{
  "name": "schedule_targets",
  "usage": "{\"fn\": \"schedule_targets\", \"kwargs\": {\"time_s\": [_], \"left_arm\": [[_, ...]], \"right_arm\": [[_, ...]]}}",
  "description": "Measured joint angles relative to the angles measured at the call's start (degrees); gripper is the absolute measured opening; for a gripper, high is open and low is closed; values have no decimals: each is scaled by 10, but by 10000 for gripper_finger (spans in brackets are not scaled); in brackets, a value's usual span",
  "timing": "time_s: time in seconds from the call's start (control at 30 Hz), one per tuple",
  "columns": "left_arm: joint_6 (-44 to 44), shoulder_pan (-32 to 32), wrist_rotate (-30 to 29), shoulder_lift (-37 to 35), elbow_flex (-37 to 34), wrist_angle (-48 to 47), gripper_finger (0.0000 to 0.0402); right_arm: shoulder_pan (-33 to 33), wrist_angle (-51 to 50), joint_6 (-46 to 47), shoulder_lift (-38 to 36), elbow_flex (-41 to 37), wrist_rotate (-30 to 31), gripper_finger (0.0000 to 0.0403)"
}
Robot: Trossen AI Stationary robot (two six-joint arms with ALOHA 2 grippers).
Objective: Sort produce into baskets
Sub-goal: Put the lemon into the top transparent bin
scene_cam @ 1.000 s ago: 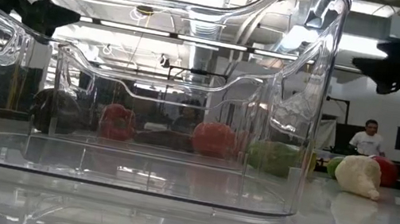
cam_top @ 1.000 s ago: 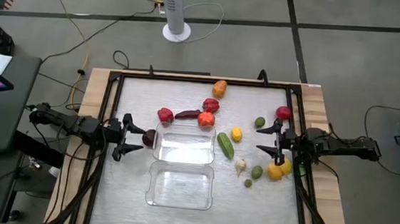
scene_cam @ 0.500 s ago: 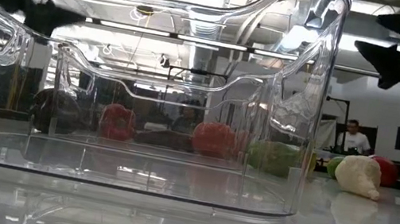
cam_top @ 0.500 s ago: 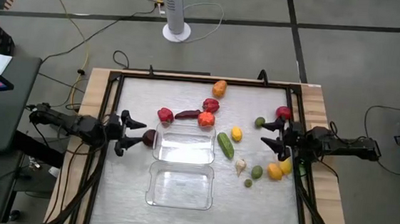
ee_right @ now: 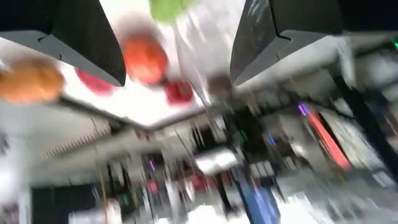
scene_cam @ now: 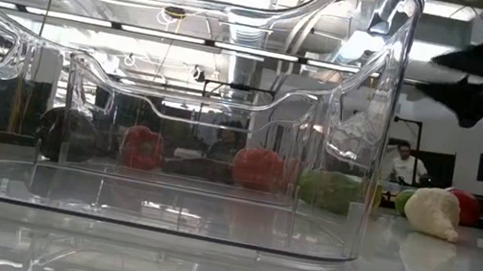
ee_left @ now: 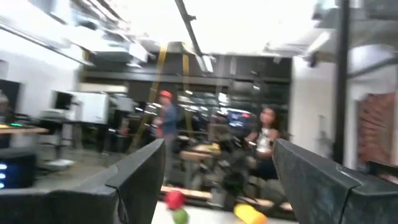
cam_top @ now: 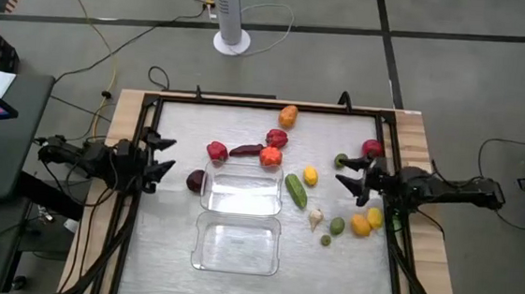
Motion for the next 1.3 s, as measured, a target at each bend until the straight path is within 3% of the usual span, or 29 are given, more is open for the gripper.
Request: {"fn": "schedule_targets", "kwargs": {"time_s": [0.1, 0.37, 0.63, 0.8, 1.07, 1.3], "left_arm": [[8, 19, -34, 14, 21, 1, 280], [15, 90, -48, 108, 112, 5, 280], [25, 115, -48, 245, 229, -92, 280], [48, 114, -18, 285, 239, -78, 280], [41, 114, -18, 286, 240, -97, 280], [27, 114, -18, 286, 240, -121, 280]], "right_arm": [[-5, -25, 8, 84, 23, 24, 309], [-34, -34, -11, 341, 105, 24, 309], [-50, -36, -20, 533, 192, 14, 360], [-73, -36, 7, 619, 218, 13, 375], [-85, -36, 52, 719, 219, 12, 367], [-85, -31, 54, 752, 219, 13, 295]]}}
